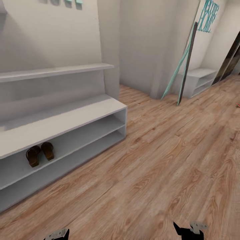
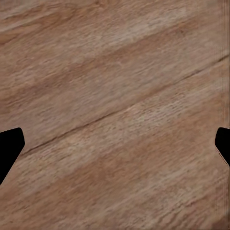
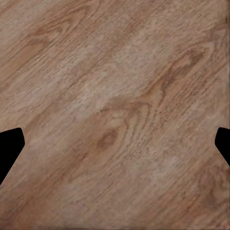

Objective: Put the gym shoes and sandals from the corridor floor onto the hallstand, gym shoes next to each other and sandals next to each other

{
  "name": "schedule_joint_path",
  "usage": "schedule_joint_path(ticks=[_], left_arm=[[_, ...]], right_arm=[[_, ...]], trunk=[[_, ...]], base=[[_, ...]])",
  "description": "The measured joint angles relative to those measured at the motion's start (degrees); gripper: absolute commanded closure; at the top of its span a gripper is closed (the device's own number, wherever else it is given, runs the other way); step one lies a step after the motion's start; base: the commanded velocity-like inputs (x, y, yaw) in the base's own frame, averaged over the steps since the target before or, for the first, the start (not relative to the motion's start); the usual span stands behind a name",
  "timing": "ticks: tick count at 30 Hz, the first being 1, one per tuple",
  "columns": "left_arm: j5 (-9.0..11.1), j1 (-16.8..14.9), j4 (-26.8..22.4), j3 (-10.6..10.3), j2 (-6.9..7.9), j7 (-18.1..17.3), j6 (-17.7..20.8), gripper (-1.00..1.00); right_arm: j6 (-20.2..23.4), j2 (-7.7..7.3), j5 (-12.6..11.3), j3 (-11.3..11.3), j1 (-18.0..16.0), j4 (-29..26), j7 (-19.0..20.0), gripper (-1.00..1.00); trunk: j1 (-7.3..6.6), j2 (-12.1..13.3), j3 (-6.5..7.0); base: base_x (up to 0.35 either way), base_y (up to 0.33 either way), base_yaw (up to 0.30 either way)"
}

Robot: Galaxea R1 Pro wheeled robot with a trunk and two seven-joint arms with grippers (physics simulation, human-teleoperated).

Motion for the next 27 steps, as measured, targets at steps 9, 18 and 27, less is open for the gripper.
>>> schedule_joint_path(ticks=[9,18,27], left_arm=[[0.0,0.0,0.01,0.0,0.0,0.0,-0.08,-1.0],[0.07,0.0,-0.02,0.0,0.0,-0.18,-0.17,-1.0],[0.09,0.0,-0.08,0.01,0.06,-0.6,-0.17,-1.0]], right_arm=[[0.0,-0.03,0.0,-0.02,0.0,0.01,-0.04,-1.0],[0.0,-0.11,0.0,-0.05,0.0,0.01,0.01,-1.0],[-0.01,-0.12,0.0,-0.05,0.0,0.02,0.01,-1.0]], trunk=[[0.0,0.0,-0.4],[-0.03,0.0,-0.79],[-0.03,0.0,-1.15]], base=[[0.0,0.0,-0.282],[0.121,0.0,-0.282],[0.319,-0.032,-0.282]])
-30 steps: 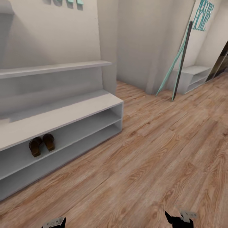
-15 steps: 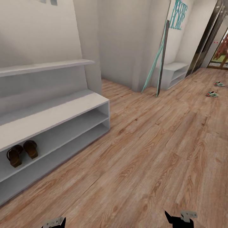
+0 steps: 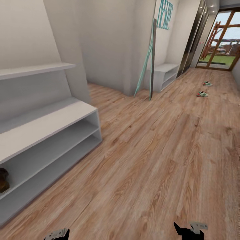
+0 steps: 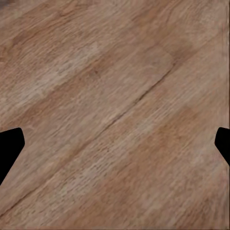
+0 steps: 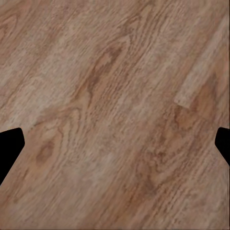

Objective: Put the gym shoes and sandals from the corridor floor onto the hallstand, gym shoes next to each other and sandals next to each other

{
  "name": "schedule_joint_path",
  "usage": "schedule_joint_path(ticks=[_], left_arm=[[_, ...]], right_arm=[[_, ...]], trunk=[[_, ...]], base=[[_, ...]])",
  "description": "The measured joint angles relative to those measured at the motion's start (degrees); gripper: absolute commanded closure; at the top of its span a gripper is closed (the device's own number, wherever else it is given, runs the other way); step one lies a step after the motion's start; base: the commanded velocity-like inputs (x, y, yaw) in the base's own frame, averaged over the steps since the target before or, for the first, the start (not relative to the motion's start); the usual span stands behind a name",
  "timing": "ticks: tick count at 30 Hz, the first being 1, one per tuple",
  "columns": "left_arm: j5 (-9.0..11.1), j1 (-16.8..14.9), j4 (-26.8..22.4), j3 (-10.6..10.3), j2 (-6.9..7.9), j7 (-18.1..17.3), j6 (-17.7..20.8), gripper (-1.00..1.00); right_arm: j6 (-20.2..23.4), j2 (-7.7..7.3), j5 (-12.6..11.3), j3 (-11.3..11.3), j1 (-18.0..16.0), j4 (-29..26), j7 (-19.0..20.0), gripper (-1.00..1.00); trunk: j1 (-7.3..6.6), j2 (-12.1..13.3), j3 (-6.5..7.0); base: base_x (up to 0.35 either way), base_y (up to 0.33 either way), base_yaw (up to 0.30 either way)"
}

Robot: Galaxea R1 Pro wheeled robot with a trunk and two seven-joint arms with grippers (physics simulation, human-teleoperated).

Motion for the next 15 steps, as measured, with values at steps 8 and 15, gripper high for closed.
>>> schedule_joint_path(ticks=[8,15], left_arm=[[0.0,0.0,0.0,0.0,0.03,-0.03,0.0,-1.0],[0.0,0.0,0.0,0.0,0.03,-0.04,0.0,-1.0]], right_arm=[[-0.01,0.0,0.0,0.0,0.0,0.01,0.0,-1.0],[-0.01,0.0,0.0,0.0,0.0,0.01,0.0,-1.0]], trunk=[[0.0,0.0,-0.32],[0.0,0.0,-0.59]], base=[[0.301,-0.129,-0.282],[0.292,-0.144,-0.282]])
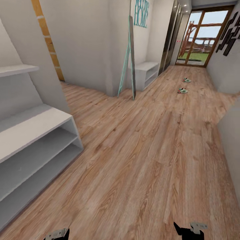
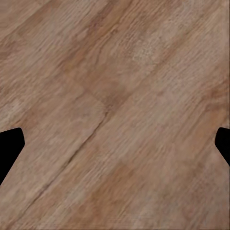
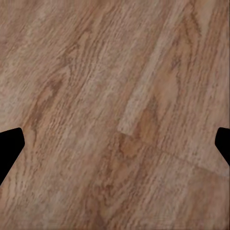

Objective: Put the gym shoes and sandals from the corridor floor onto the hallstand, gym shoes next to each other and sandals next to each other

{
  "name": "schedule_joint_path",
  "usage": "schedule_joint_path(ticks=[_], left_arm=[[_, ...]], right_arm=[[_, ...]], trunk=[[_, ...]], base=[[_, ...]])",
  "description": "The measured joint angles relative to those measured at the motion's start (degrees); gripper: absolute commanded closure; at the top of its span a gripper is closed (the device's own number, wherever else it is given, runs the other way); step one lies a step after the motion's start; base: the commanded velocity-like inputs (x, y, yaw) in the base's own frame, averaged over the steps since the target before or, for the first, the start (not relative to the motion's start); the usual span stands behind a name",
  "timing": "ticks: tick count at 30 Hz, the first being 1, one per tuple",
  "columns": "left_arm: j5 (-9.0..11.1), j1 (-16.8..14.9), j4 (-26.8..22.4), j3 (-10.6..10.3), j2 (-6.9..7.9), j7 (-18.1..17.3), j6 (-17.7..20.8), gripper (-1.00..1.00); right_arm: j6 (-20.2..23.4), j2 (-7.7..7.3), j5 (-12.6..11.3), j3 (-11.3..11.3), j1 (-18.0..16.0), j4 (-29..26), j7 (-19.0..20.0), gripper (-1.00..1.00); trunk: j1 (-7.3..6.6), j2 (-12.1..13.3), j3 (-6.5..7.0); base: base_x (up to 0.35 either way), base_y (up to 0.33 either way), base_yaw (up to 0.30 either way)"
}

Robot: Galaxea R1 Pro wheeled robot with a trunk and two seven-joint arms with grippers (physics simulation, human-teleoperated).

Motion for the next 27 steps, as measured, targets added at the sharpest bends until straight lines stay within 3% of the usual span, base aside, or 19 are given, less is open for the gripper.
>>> schedule_joint_path(ticks=[17,27], left_arm=[[0.0,0.0,0.0,0.0,0.0,0.0,0.0,-1.0],[0.08,0.0,0.06,0.0,0.0,0.09,-0.01,-1.0]], right_arm=[[0.02,0.0,0.0,0.01,0.0,0.0,0.05,-1.0],[0.1,0.12,0.0,0.08,0.0,0.0,0.09,-1.0]], trunk=[[0.0,0.0,0.05],[-0.01,0.0,0.62]], base=[[0.292,-0.137,-0.294],[0.325,-0.026,-0.214]])
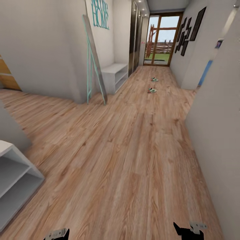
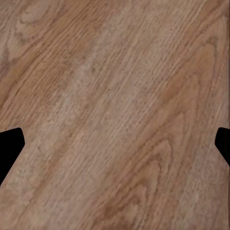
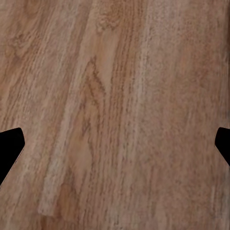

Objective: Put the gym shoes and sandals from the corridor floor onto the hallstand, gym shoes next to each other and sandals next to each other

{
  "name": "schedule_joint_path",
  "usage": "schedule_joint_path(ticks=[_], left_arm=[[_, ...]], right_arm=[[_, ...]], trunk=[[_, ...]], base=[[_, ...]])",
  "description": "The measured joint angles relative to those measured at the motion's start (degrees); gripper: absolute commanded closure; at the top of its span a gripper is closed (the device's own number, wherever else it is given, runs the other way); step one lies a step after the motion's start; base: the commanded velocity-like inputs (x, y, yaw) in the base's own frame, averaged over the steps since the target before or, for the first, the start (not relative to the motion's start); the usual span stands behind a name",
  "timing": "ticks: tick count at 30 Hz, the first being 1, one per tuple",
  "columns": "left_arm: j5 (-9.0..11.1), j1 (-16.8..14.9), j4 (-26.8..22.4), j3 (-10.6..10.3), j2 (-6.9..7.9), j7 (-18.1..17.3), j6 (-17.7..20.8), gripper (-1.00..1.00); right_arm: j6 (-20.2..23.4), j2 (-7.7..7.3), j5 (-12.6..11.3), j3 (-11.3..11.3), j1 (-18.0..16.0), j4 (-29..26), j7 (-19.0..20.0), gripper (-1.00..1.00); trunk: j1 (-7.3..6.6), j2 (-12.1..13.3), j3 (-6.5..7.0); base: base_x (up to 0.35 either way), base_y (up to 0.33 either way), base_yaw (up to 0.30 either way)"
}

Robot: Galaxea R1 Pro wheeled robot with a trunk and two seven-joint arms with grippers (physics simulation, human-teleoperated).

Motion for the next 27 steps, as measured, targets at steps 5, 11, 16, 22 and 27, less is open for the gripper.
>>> schedule_joint_path(ticks=[5,11,16,22,27], left_arm=[[0.01,0.01,0.01,-0.01,0.0,0.02,0.0,-1.0],[0.01,0.01,0.01,-0.01,0.0,-0.01,0.0,-1.0],[0.01,0.01,0.01,-0.01,0.0,-0.05,0.0,-1.0],[0.01,0.0,0.0,0.05,0.0,0.01,0.0,-1.0],[0.01,0.0,0.02,0.07,0.0,0.01,0.0,-1.0]], right_arm=[[0.0,0.05,0.1,0.06,-0.01,-0.04,0.15,-1.0],[0.0,-0.15,0.16,0.11,-0.01,0.0,0.28,-1.0],[0.0,-0.18,0.13,0.1,-0.01,0.01,0.22,-1.0],[0.0,-0.09,0.09,0.11,0.0,0.0,0.02,-1.0],[0.0,-0.06,0.1,0.14,0.0,0.0,0.01,-1.0]], trunk=[[0.0,0.0,0.14],[0.0,0.0,0.17],[0.0,0.0,0.18],[0.03,0.0,0.25],[0.04,0.0,0.51]], base=[[0.339,-0.001,-0.04],[0.339,0.0,-0.008],[0.288,0.0,-0.001],[0.045,0.0,-0.07],[0.007,0.0,-0.197]])
